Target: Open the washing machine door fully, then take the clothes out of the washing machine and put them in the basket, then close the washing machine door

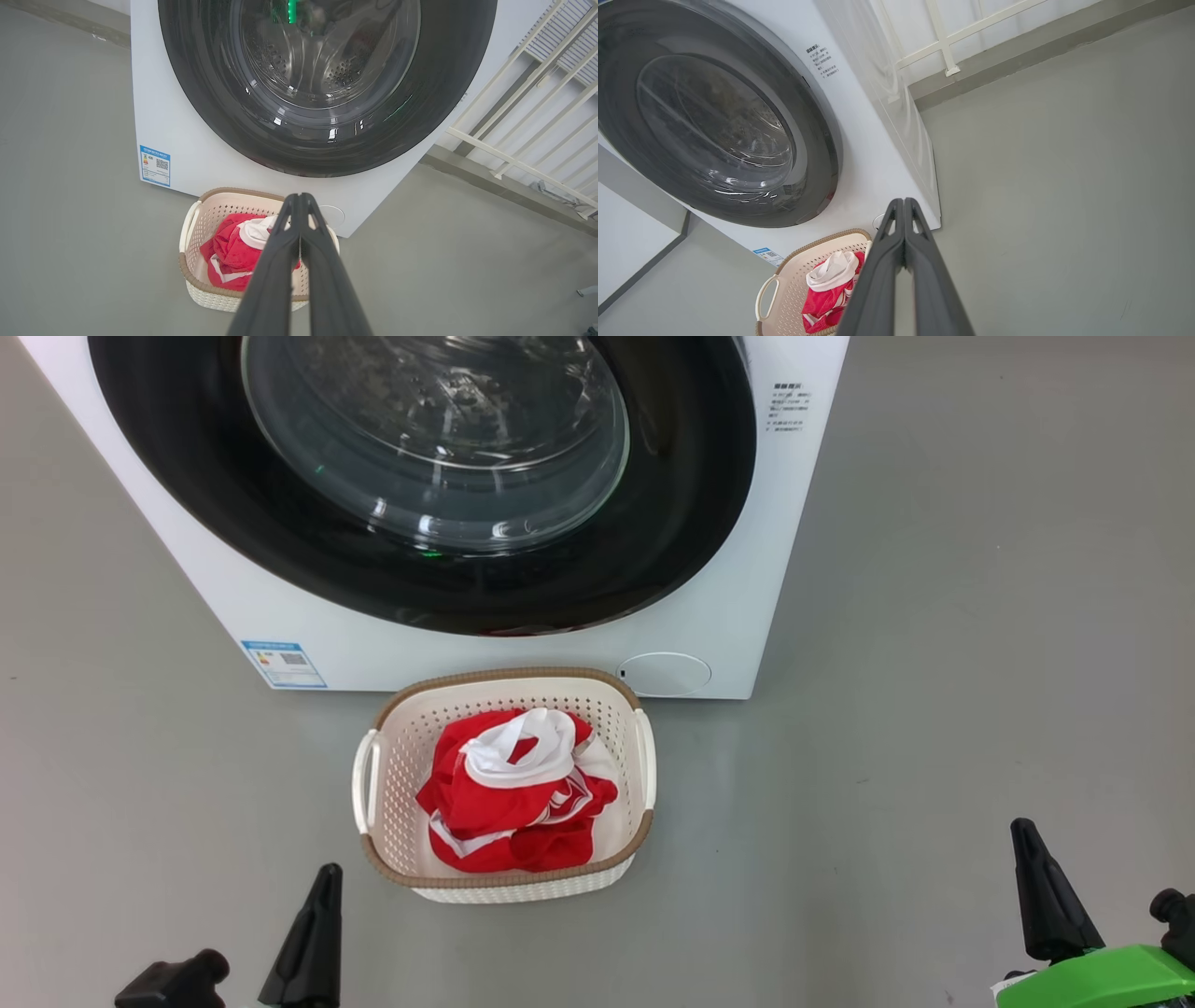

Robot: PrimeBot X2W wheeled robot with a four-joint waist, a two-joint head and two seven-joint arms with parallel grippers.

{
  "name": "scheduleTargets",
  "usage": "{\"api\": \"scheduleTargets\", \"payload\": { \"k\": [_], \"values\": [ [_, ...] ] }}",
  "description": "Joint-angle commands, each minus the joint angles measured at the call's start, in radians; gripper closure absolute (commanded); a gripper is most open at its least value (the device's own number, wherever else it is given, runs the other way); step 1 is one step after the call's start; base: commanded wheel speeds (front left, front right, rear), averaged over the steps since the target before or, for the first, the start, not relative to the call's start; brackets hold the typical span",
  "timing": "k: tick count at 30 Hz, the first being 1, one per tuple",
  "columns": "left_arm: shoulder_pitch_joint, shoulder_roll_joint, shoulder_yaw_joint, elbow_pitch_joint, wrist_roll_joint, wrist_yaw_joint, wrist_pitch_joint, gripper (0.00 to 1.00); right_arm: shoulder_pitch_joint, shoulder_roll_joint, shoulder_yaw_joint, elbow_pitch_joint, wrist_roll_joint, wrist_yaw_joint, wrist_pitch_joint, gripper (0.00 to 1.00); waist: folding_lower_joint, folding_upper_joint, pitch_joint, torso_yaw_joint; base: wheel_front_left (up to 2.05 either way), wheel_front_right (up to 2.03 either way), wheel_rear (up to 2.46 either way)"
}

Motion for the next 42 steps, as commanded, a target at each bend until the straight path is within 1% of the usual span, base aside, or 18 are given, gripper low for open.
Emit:
{"api": "scheduleTargets", "payload": {
  "k": [1, 42],
  "values": [
    [-0.018, 0.014, 0.012, -0.018, -0.037, -0.001, 0.006, 1.00, -0.028, -0.012, -0.001, -0.019, 0.033, 0.000, 0.007, 1.00, -0.0001, -0.0001, -0.003, -0.002, 0.00, 0.00, 0.00],
    [-0.046, 0.015, 0.047, -0.008, -0.458, -0.003, 0.109, 1.00, -0.082, 0.005, -0.006, -0.007, 0.392, -0.001, 0.121, 1.00, -0.0001, -0.0001, -0.045, -0.033, 0.00, 0.00, 0.00]
  ]
}}
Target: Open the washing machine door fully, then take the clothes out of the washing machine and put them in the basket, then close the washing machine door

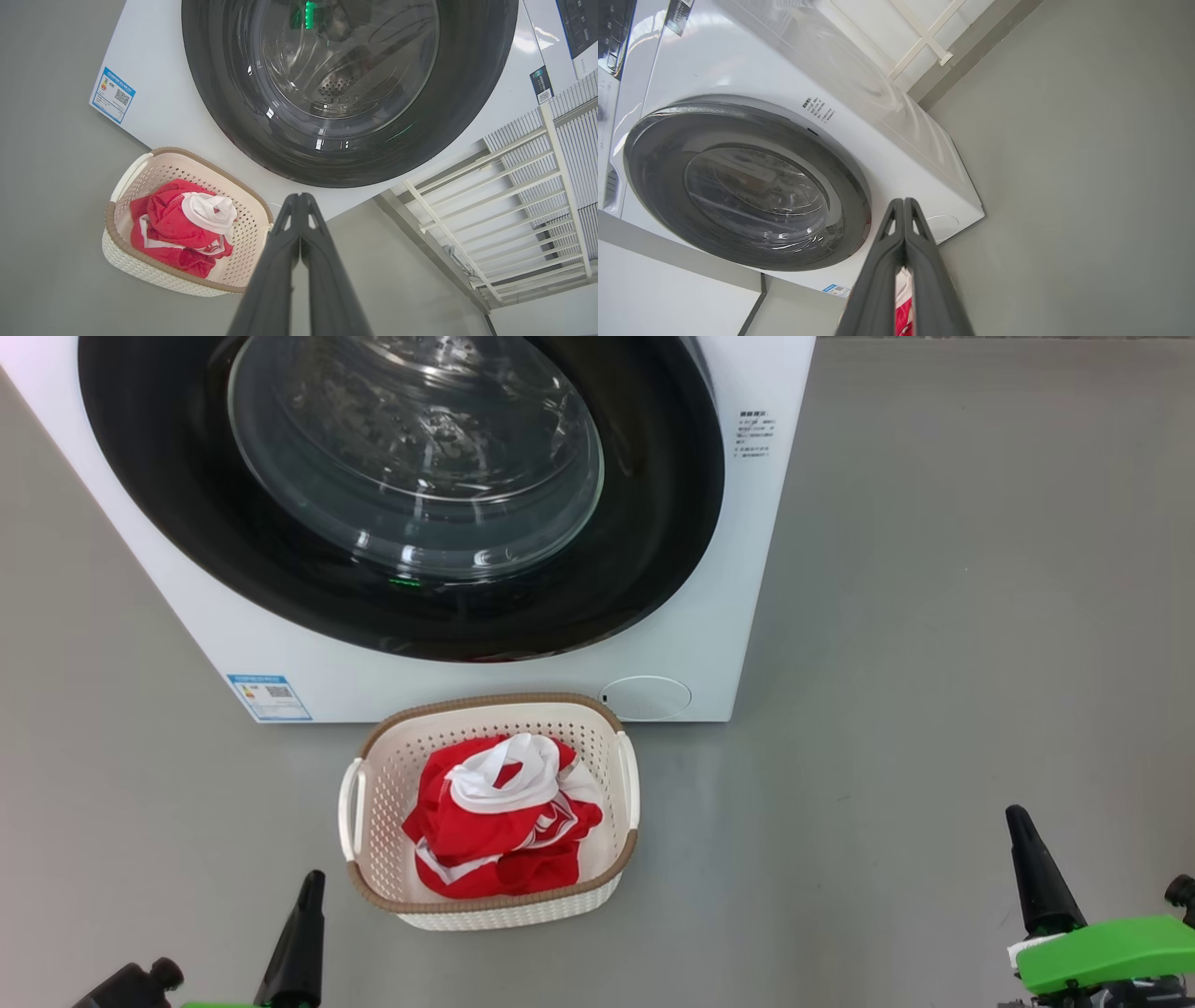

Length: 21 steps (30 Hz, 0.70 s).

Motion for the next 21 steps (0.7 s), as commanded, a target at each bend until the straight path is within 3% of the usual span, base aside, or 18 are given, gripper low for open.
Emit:
{"api": "scheduleTargets", "payload": {
  "k": [1, 21],
  "values": [
    [-0.040, 0.014, 0.026, -0.019, -0.029, -0.004, 0.006, 1.00, -0.040, -0.009, 0.002, -0.022, 0.026, 0.000, 0.006, 1.00, -0.0001, 0.0000, -0.002, -0.002, 0.00, 0.00, 0.00],
    [-0.053, 0.011, 0.048, -0.013, -0.225, -0.005, 0.060, 1.00, -0.066, 0.001, -0.003, -0.016, 0.195, -0.001, 0.062, 1.00, -0.0001, 0.0000, -0.022, -0.016, 0.00, 0.00, 0.00]
  ]
}}
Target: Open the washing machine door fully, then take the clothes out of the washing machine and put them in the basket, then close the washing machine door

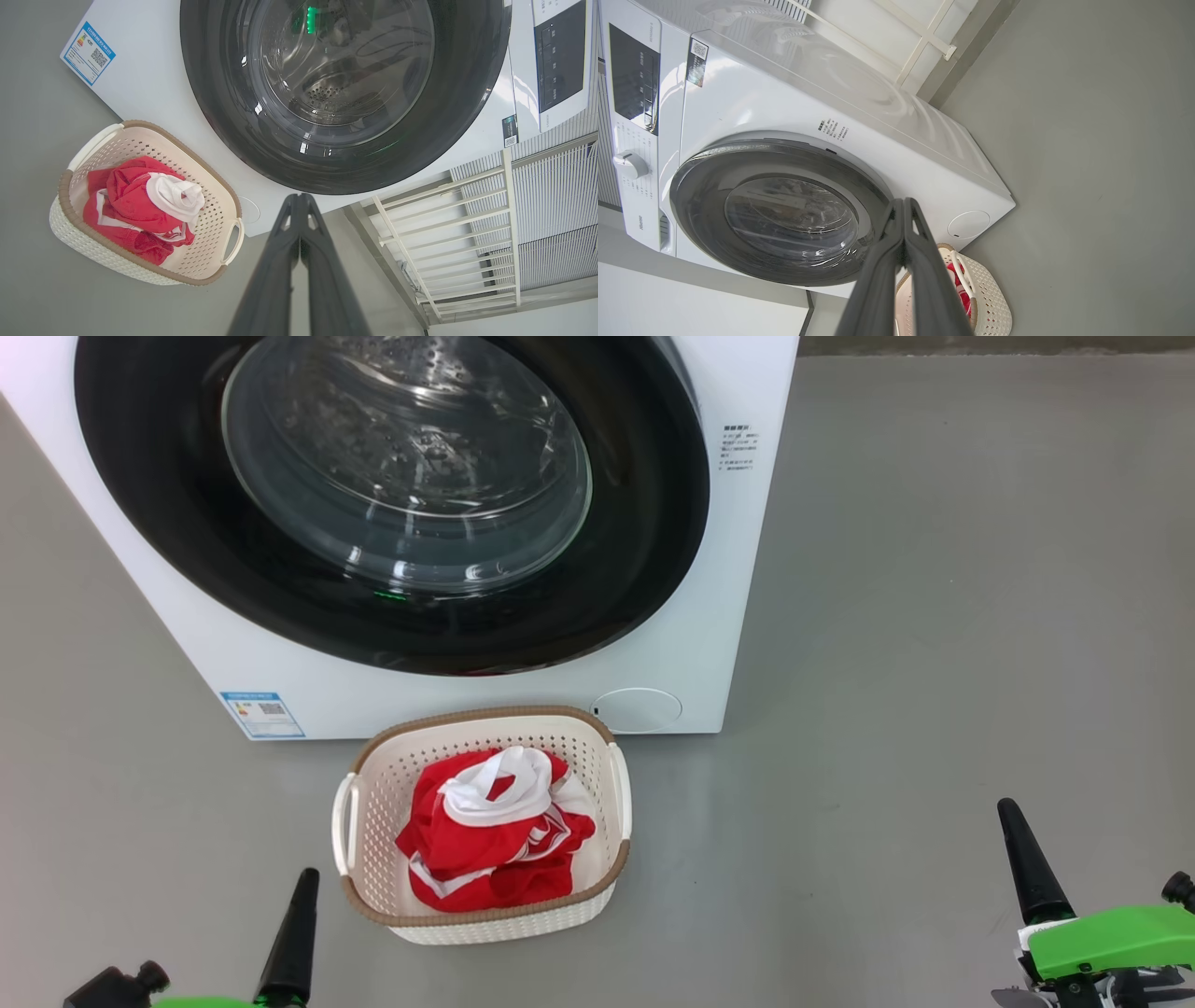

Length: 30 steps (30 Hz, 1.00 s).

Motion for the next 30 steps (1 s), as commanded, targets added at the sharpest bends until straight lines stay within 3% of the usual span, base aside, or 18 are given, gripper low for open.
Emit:
{"api": "scheduleTargets", "payload": {
  "k": [1, 30],
  "values": [
    [-0.043, 0.011, 0.030, -0.019, -0.026, -0.005, 0.008, 1.00, -0.043, -0.010, 0.005, -0.023, 0.021, -0.001, 0.006, 1.00, 0.0000, 0.0000, -0.001, -0.001, 0.00, 0.00, 0.00],
    [-0.064, 0.003, 0.067, -0.011, -0.322, -0.006, 0.092, 1.00, -0.083, 0.006, -0.004, -0.014, 0.277, -0.001, 0.092, 1.00, 0.0000, 0.0000, -0.032, -0.023, 0.00, 0.00, 0.00]
  ]
}}
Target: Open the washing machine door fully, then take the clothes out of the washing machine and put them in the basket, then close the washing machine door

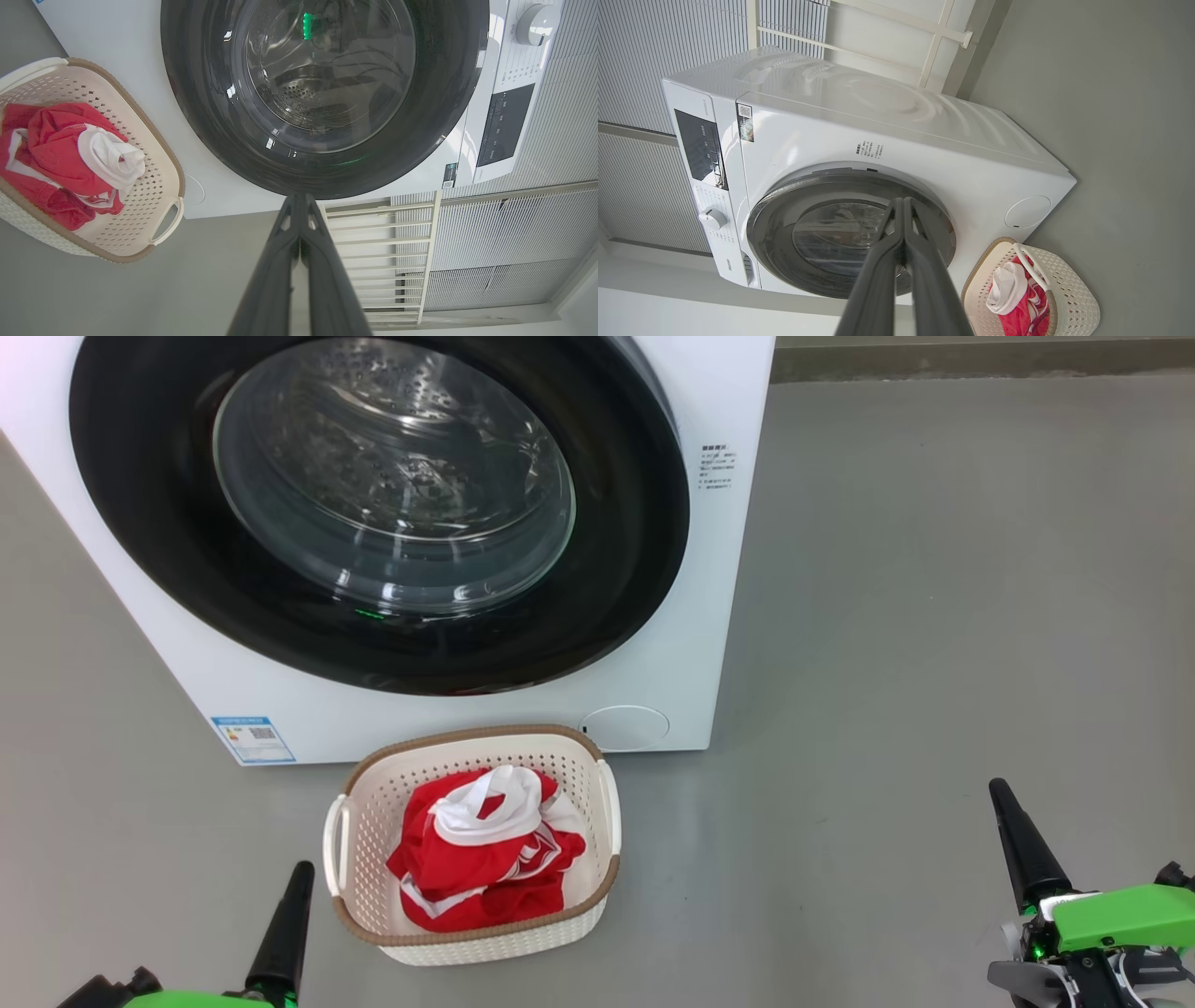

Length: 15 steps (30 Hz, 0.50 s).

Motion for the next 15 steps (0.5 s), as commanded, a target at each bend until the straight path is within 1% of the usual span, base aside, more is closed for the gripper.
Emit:
{"api": "scheduleTargets", "payload": {
  "k": [1, 13, 15],
  "values": [
    [-0.049, 0.010, 0.037, -0.020, -0.028, -0.006, 0.008, 1.00, -0.045, -0.008, 0.014, -0.024, 0.024, -0.001, 0.012, 1.00, 0.0000, 0.0000, -0.002, -0.001, 0.00, 0.00, 0.00],
    [-0.058, 0.006, 0.053, -0.017, -0.150, -0.007, 0.044, 1.00, -0.061, -0.001, 0.010, -0.020, 0.129, -0.001, 0.048, 1.00, 0.0000, 0.0000, -0.015, -0.011, 0.00, 0.00, 0.00],
    [-0.058, 0.005, 0.054, -0.016, -0.156, -0.007, 0.046, 1.00, -0.062, -0.001, 0.009, -0.020, 0.135, -0.001, 0.050, 1.00, 0.0000, 0.0000, -0.015, -0.011, 0.00, 0.00, 0.00]
  ]
}}
